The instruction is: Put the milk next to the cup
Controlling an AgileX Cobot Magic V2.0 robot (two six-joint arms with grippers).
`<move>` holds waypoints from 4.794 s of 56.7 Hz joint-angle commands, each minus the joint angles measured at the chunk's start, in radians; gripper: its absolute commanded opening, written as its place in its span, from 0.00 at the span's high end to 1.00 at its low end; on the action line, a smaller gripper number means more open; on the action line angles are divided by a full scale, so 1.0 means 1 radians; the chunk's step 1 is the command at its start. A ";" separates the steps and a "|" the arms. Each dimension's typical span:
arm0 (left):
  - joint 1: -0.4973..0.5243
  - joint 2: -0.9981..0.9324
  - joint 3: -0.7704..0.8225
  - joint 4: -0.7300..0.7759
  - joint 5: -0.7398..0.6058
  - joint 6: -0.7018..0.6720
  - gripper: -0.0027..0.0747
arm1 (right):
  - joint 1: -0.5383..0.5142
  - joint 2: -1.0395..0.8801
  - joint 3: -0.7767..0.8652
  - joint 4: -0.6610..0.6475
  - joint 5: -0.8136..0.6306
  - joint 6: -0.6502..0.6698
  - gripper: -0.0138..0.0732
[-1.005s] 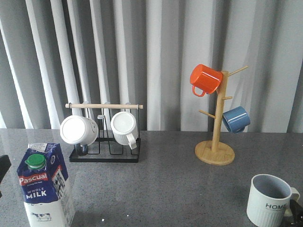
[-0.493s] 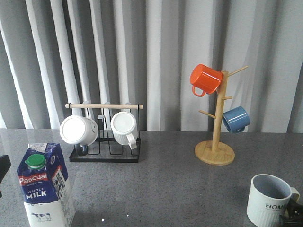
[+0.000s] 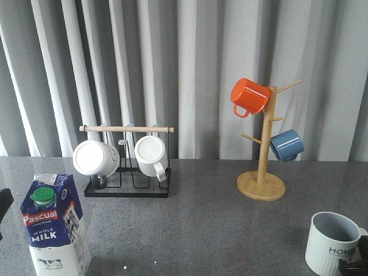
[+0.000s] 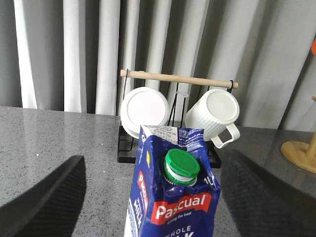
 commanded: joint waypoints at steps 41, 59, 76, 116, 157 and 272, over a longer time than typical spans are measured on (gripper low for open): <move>-0.005 -0.009 -0.035 -0.013 -0.069 -0.009 0.27 | -0.003 -0.032 -0.022 -0.047 -0.196 0.136 0.84; -0.005 -0.009 -0.035 -0.013 -0.069 -0.009 0.27 | 0.055 -0.077 -0.052 -0.054 -0.145 0.163 0.83; -0.005 -0.009 -0.035 -0.013 -0.069 -0.009 0.27 | 0.296 -0.077 -0.138 0.101 -0.053 0.047 0.80; -0.005 -0.009 -0.035 -0.013 -0.069 -0.009 0.27 | 0.618 0.019 -0.233 0.454 -0.062 -0.112 0.77; -0.005 -0.009 -0.035 -0.013 -0.069 -0.009 0.27 | 0.718 0.102 -0.240 0.655 -0.121 -0.069 0.75; -0.005 -0.009 -0.035 -0.013 -0.069 -0.009 0.27 | 0.731 -0.400 0.063 0.527 0.081 -0.221 0.48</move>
